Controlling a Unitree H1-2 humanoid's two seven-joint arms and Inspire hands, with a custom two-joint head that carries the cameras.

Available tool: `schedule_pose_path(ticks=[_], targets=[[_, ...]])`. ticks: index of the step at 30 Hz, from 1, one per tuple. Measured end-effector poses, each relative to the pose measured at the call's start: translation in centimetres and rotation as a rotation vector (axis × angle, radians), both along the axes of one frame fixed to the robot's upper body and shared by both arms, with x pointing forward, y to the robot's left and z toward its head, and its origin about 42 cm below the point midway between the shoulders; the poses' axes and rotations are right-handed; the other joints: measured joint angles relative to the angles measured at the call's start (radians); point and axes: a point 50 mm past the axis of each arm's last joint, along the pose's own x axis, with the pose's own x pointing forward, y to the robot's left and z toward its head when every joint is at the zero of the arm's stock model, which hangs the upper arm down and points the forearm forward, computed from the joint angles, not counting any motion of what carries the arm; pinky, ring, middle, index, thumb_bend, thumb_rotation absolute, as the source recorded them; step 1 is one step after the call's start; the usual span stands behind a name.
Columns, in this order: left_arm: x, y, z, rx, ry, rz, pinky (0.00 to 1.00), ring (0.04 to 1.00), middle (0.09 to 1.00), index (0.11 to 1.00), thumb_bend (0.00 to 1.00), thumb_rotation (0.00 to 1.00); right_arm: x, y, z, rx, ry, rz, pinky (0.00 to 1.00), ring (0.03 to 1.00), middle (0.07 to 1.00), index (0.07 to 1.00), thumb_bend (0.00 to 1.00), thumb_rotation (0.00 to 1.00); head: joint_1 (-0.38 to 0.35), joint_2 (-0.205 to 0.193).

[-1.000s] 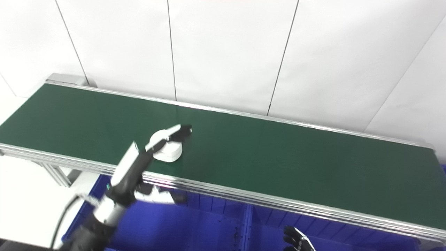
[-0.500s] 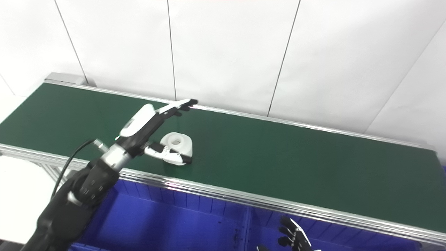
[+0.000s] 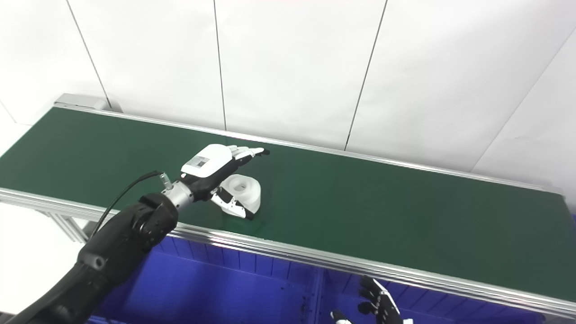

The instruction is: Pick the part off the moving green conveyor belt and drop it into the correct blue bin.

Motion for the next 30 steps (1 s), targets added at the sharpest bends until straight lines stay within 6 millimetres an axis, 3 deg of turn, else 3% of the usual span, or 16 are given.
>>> schedule_pose_path(ticks=[8,9,10,12,13,14,16,18,25,30], targets=[[0.3,-0.5,-2.7,0.152,0.064,0.017,0.97,0.931,0.916,0.914,0.8,0.16,-0.1,0.0,0.0,-0.001,0.0,-0.012,0.71,0.771,0.782,0.769,0.63,0.2,0.002,0.011],[0.4,-0.4,-3.1,0.165,0.071,0.024,0.92,0.903,0.893,0.892,0.76,0.07,-0.1,0.0,0.0,-0.001,0.0,-0.013,0.71,0.77,0.778,0.765,0.62,0.18,0.003,0.014],[0.4,-0.4,-3.4,0.164,0.073,0.033,0.77,0.812,0.834,0.836,0.7,0.02,-0.1,0.0,0.0,-0.001,0.0,-0.013,0.71,0.771,0.772,0.762,0.62,0.19,0.003,0.017],[0.6,-0.7,-3.8,0.113,0.089,0.055,0.62,0.704,0.772,0.781,0.66,0.01,-0.2,0.0,0.0,0.0,0.0,-0.015,0.71,0.77,0.77,0.761,0.62,0.19,0.002,0.018],[0.6,-1.0,-3.9,0.076,0.104,0.061,0.53,0.616,0.637,0.721,0.6,0.0,-0.2,0.0,0.0,0.0,-0.001,-0.015,0.71,0.769,0.768,0.759,0.62,0.18,0.002,0.02],[0.6,-1.2,-4.2,0.037,0.121,0.074,0.45,0.503,0.579,0.674,0.54,0.0,-0.1,0.0,0.0,0.001,-0.002,-0.015,0.71,0.769,0.767,0.758,0.62,0.18,0.002,0.021],[0.6,-1.4,-4.4,-0.012,0.133,0.082,0.4,0.425,0.519,0.609,0.5,0.0,-0.2,0.1,0.0,0.003,-0.002,-0.017,0.7,0.765,0.762,0.754,0.63,0.18,0.0,0.025],[0.5,-1.5,-4.6,-0.033,0.14,0.073,0.39,0.391,0.483,0.559,0.49,0.0,-0.3,0.1,0.0,0.004,0.0,-0.021,0.7,0.762,0.757,0.749,0.63,0.18,0.0,0.029],[-0.3,-2.6,-5.2,-0.142,0.172,0.066,0.41,0.394,0.488,0.539,0.49,0.0,-0.4,0.0,0.0,0.005,-0.002,-0.036,0.71,0.764,0.757,0.75,0.62,0.17,-0.002,0.038],[-0.6,-2.5,-4.6,-0.227,0.181,0.078,0.38,0.386,0.476,0.547,0.49,0.0,-0.4,0.0,0.0,0.007,-0.002,-0.038,0.7,0.759,0.754,0.748,0.62,0.18,-0.003,0.041]])
